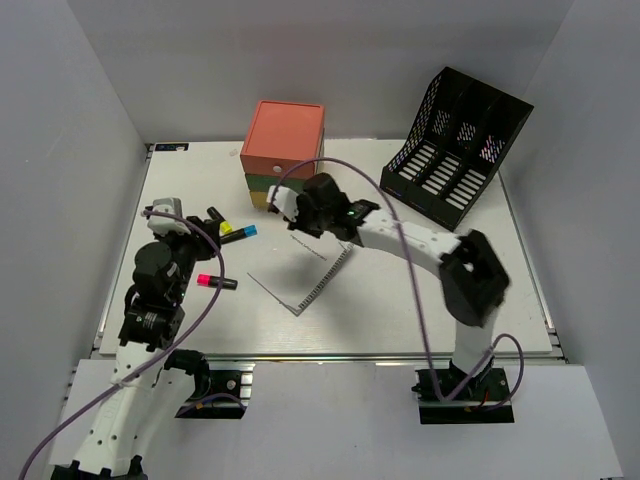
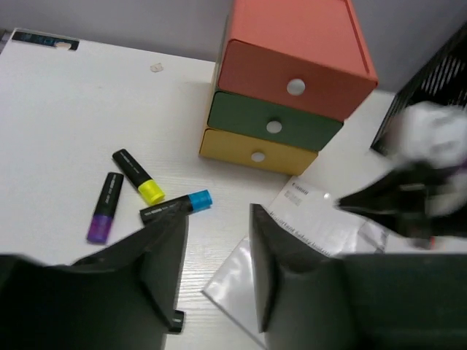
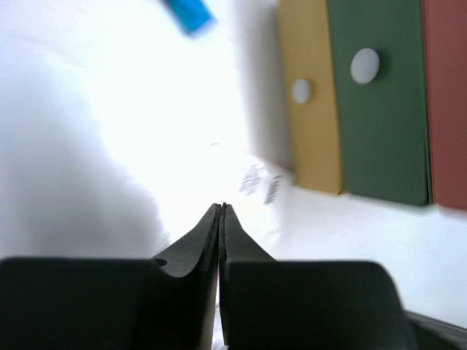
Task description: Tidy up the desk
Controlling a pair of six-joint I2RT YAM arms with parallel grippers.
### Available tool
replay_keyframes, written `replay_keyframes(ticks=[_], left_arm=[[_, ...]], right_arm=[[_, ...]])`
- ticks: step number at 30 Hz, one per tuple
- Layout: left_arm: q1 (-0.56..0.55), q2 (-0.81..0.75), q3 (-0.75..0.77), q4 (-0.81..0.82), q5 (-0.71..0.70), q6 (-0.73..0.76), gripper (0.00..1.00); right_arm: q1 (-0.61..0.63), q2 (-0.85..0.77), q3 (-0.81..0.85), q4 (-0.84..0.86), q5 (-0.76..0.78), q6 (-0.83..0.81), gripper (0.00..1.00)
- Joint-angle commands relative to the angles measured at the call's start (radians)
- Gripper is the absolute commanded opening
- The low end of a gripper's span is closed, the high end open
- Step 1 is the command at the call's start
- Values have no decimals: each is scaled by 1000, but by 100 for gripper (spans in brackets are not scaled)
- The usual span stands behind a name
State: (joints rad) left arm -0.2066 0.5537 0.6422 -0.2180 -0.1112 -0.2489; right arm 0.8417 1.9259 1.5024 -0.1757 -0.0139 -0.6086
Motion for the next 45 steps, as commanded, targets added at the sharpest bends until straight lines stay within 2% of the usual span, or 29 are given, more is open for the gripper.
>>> replay_keyframes(ticks=[1, 2, 3, 5, 6, 7, 8, 9, 10, 12, 13, 15, 16, 17, 20, 23, 27, 30, 33, 35, 36, 45], left_arm=[[-5, 55, -16, 48, 109, -32, 45], [-5, 104, -18, 63, 163, -71, 35], [-5, 132, -18, 78, 253, -98, 20], [-5, 239, -16, 124, 336, -137, 12], [-5, 280, -1, 129, 363, -170, 10], [-5, 323, 8, 135, 422, -232, 10], [-5, 359, 14, 159, 448, -268, 13], [-5, 427, 19, 178, 487, -338, 22], [-14, 460, 13, 202, 504, -381, 34], [-14, 523, -12, 296, 490, -456, 47], [-26, 544, -18, 345, 461, -508, 57], [-36, 612, -24, 379, 435, -552, 61], [-36, 638, -23, 428, 430, -578, 62], [-36, 664, -19, 445, 421, -587, 62], [-57, 776, -16, 558, 394, -621, 59], [-57, 912, 3, 678, 389, -655, 50], [-57, 1051, 30, 845, 389, -711, 40], [-57, 1118, 25, 925, 377, -734, 38], [-48, 1176, 39, 1005, 386, -740, 40], [-39, 1218, 48, 1052, 381, -750, 44], [-39, 1230, 59, 1069, 371, -759, 50], [-39, 1405, 123, 1218, 367, -803, 53]], right_arm=[[-35, -249, -103, -45, -260, 182, 5], [-76, -348, -151, -38, -291, 213, 13], [-104, -411, -277, 26, -344, 251, 38], [-149, -578, -402, 80, -345, 289, 59], [-170, -617, -459, 79, -348, 306, 66], [-185, -668, -465, 56, -350, 313, 67], [-247, -686, -473, 1, -356, 320, 67], [-269, -706, -507, -13, -392, 332, 68], [-311, -750, -531, -16, -415, 343, 68], [-380, -792, -586, -2, -498, 371, 67], [-397, -821, -632, 5, -532, 385, 65], [-462, -840, -671, 42, -631, 408, 51], [-476, -849, -686, 47, -664, 420, 40], [-484, -854, -673, 30, -708, 411, 22], [-533, -880, -671, -4, -791, 388, 8], [-555, -910, -691, -28, -868, 353, 6], [-585, -968, -703, -65, -868, 284, 6], [-595, -998, -726, -65, -862, 216, 7], [-613, -1019, -735, -70, -868, 196, 13], [-610, -1022, -732, -71, -876, 198, 15], [-612, -1025, -735, -70, -877, 196, 15], [-618, -1021, -740, -65, -842, 182, 15]])
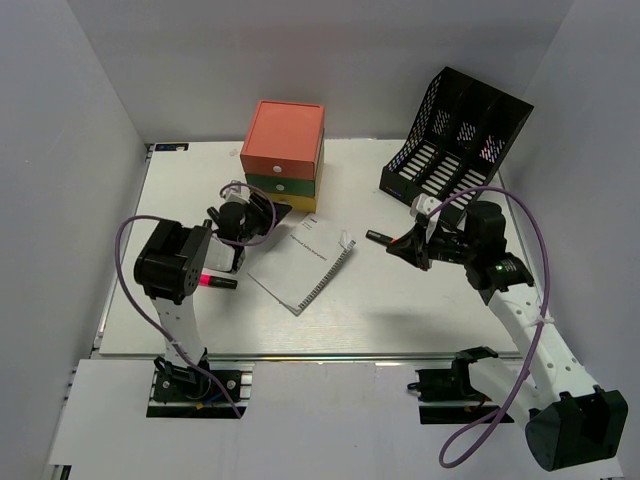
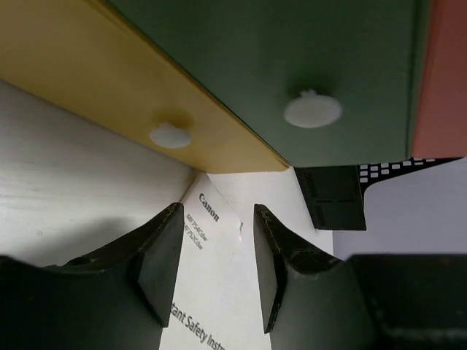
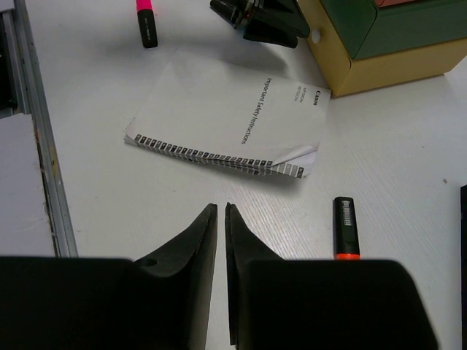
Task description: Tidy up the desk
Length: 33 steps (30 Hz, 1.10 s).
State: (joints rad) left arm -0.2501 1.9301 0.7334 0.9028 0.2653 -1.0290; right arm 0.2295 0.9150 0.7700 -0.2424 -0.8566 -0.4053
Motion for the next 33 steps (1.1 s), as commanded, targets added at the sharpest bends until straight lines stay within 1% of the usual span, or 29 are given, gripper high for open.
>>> replay_keyframes(ticks=[1, 11, 16, 25, 33], left_arm=[[14, 42, 35, 111, -12, -28, 53], [34, 112, 41, 212, -15, -23, 54], [64, 141, 55, 223, -12, -25, 55], [83, 213, 116, 245, 29, -39, 56], [83, 253, 106, 357, 54, -69, 55]], right_arm=[[-7, -8, -8, 2, 1, -21, 15], [-19, 24, -9, 6, 22, -24, 15], [-27, 38, -9, 8, 28, -26, 14], [-29, 56, -12, 9, 48, -32, 15], [-29, 67, -14, 12, 56, -35, 15]])
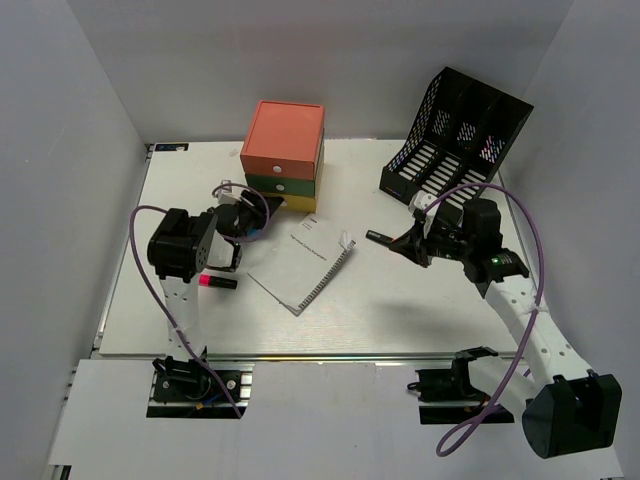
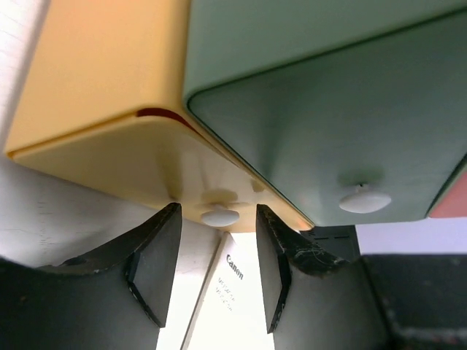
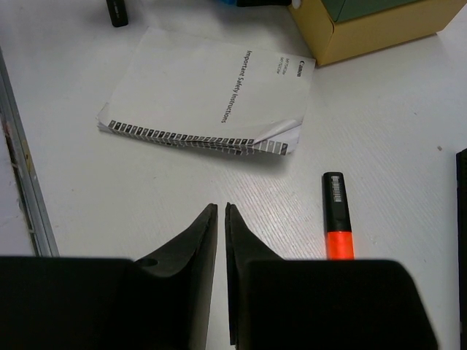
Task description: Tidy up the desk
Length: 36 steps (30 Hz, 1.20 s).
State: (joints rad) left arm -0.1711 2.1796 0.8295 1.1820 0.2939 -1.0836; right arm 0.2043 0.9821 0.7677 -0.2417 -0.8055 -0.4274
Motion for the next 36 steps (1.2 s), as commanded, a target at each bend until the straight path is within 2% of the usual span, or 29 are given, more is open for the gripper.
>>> replay_keyframes(ticks=[1, 6, 23, 27, 31, 36], left_arm=[[4, 8, 8, 82, 30, -18, 55], [4, 29, 8, 108, 36, -41, 55], [-24, 54, 63, 30, -7, -53, 48], [-24, 55, 57, 36, -32, -67, 43], [-24, 51, 48, 31, -38, -78, 30], [-24, 26, -7, 62, -32, -90, 20]], right_arm=[[-3, 3, -10, 10, 5, -13, 15], [-5, 3, -13, 12, 11, -14, 15], [-5, -2, -15, 16, 19, -17, 15], [-3, -2, -16, 16, 20, -17, 15], [-3, -3, -16, 13, 22, -19, 15], [-6, -5, -18, 18, 29, -19, 14]])
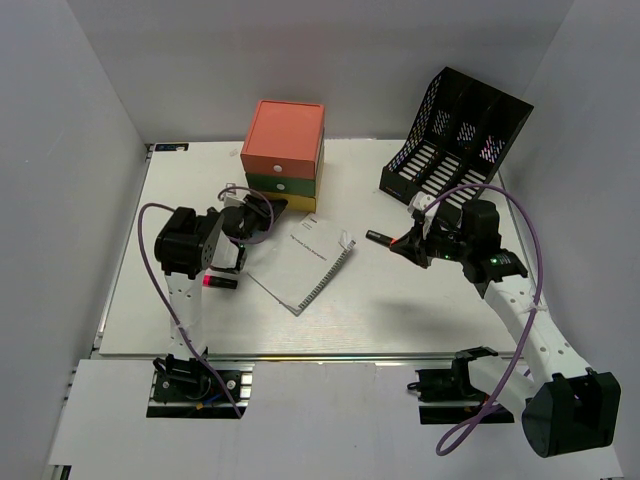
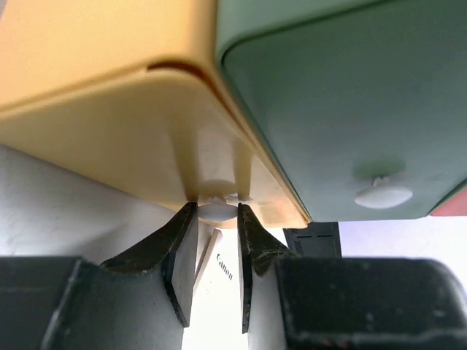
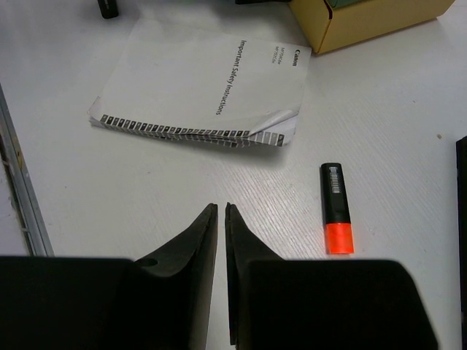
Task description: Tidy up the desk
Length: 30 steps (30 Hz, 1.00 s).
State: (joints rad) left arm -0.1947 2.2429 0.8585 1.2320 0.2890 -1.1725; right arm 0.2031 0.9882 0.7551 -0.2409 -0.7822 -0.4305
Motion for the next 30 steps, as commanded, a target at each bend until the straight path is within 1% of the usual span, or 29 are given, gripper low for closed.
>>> replay_keyframes(ticks=[1, 7, 14, 16, 17, 19, 21, 22, 23, 25, 26, 27, 28, 29, 30], left_arm=[[0, -43, -48, 18, -24, -3, 18], [9, -123, -173, 63, -8, -3, 16], [18, -203, -300, 87, -2, 2, 19], [18, -224, -315, 75, 4, 2, 32], [18, -230, -317, 70, 6, 2, 37], [18, -247, -312, 38, 13, 5, 52], [18, -278, -288, 2, 32, 14, 62], [18, -292, -271, -44, 35, 23, 65], [18, -321, -259, -70, 35, 31, 67], [18, -350, -240, -161, 39, 56, 70], [18, -377, -218, -193, 45, 62, 70], [18, -390, -207, -259, 55, 79, 70], [18, -404, -199, -276, 64, 86, 71], [18, -417, -194, -299, 73, 96, 71], [18, -452, -188, -387, 82, 115, 71]], right_arm=[[-5, -10, -7, 20, 8, -14, 15], [-10, -2, -13, 25, 21, -16, 15], [-22, 21, -14, 25, 31, -20, 16], [-25, 27, -16, 22, 31, -21, 16], [-27, 27, -16, 20, 31, -24, 17], [-30, 35, -16, 17, 29, -25, 19], [-36, 43, -14, 9, 24, -31, 25], [-39, 46, -14, 0, 23, -33, 28], [-42, 52, -11, -6, 15, -40, 34], [-42, 66, -5, -18, 9, -51, 39], [-44, 70, 0, -37, -2, -59, 42], [-45, 79, 3, -41, -6, -71, 44], [-48, 86, 6, -49, -11, -77, 50], [-48, 90, 7, -58, -20, -86, 51], [-48, 101, 12, -73, -25, -99, 52]])
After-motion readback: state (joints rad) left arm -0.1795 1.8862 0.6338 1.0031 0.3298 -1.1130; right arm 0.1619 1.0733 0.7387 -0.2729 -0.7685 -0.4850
